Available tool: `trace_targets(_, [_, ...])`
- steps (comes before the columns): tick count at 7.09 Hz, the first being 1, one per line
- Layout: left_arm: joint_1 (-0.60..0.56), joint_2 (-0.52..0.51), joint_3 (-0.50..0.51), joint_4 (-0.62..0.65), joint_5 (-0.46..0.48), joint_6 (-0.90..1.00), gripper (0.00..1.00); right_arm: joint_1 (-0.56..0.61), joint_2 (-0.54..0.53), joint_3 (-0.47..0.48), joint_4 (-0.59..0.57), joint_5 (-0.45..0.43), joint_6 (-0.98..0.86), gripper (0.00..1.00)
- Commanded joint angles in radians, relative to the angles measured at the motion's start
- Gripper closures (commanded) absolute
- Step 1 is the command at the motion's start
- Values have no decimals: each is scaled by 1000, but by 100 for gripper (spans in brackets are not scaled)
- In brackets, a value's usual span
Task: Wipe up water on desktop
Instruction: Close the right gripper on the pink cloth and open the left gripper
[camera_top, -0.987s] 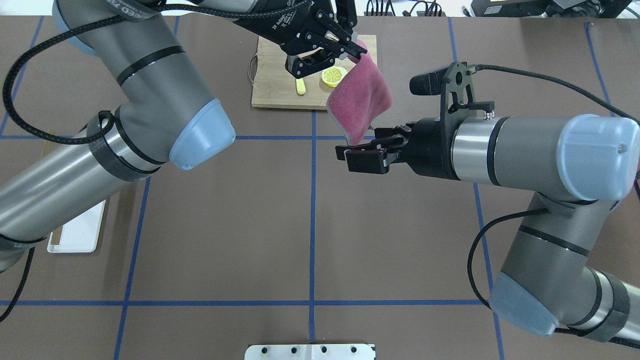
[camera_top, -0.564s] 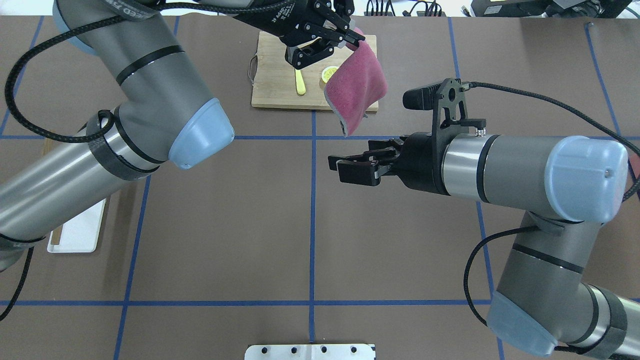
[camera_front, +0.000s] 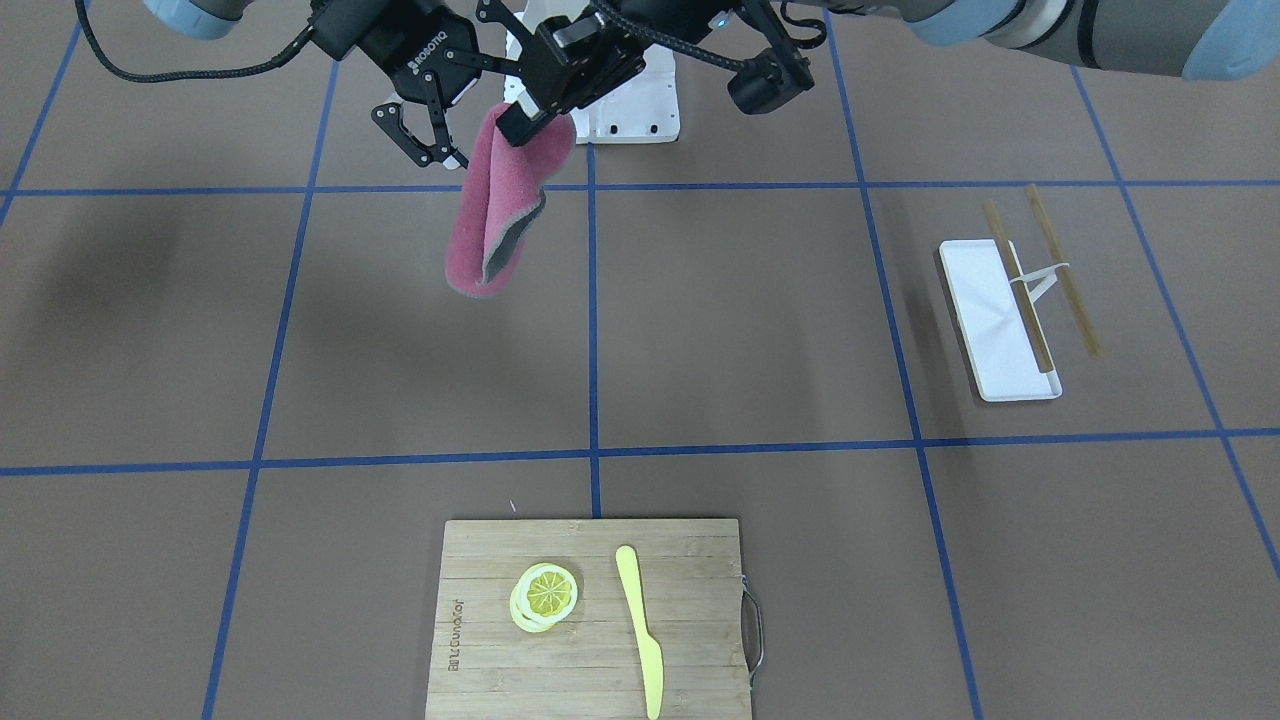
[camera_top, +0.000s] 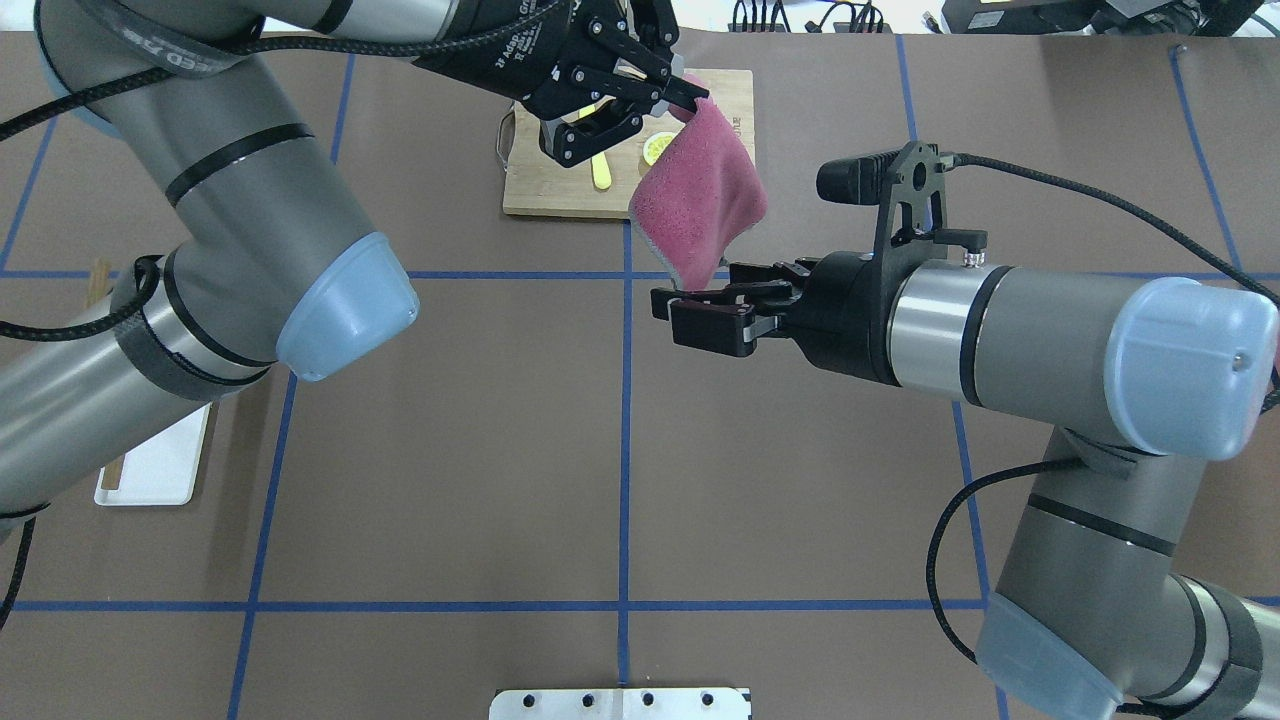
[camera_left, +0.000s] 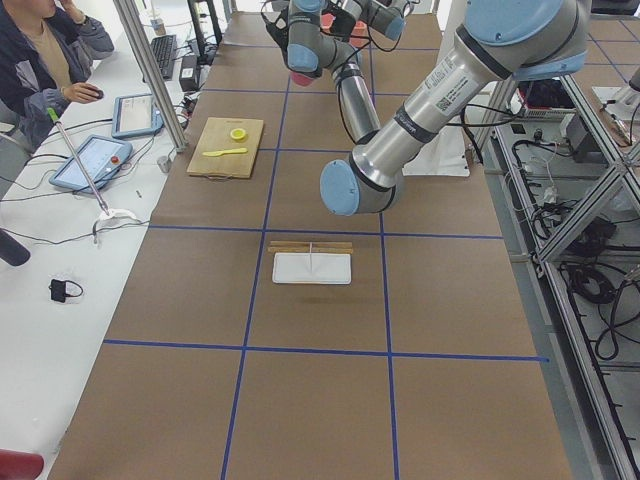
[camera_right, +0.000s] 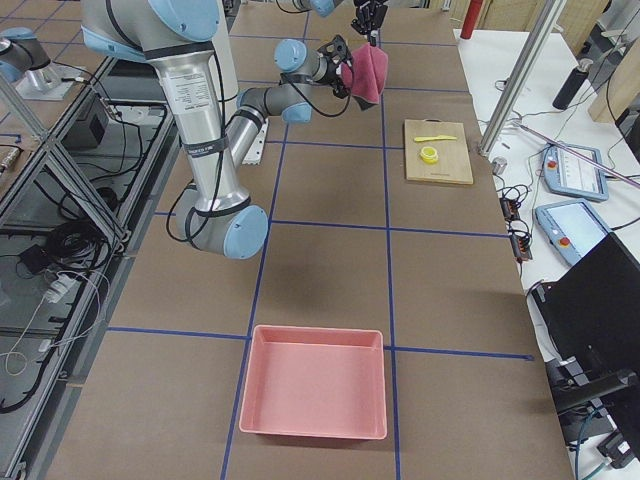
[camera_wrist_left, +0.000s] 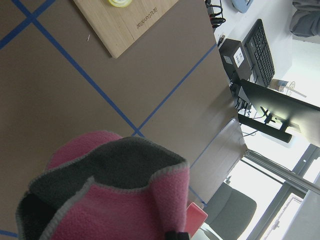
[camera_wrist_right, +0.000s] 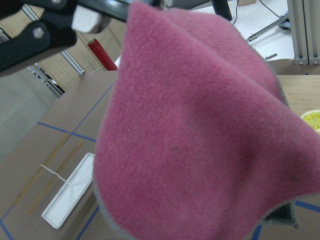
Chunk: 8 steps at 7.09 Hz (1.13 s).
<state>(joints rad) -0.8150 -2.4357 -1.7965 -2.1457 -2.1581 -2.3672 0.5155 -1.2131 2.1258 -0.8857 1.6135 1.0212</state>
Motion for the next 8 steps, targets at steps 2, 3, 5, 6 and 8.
trace_targets(2, [11, 1, -17, 0, 0, -56, 100, -2, 7, 3, 1, -30, 20, 16])
trace_targets(3, [14, 1, -23, 1, 0, -66, 100, -2, 7, 3, 1, -36, 28, 21])
trace_targets(5, [26, 17, -41, -3, 3, -86, 100, -3, 12, 5, 1, -52, 79, 46])
trace_targets(6, [33, 17, -41, -3, 4, -86, 100, -2, 12, 9, 1, -52, 83, 76])
trace_targets(8, [33, 21, -41, -3, 4, -83, 100, 0, 9, 17, 1, -52, 85, 100])
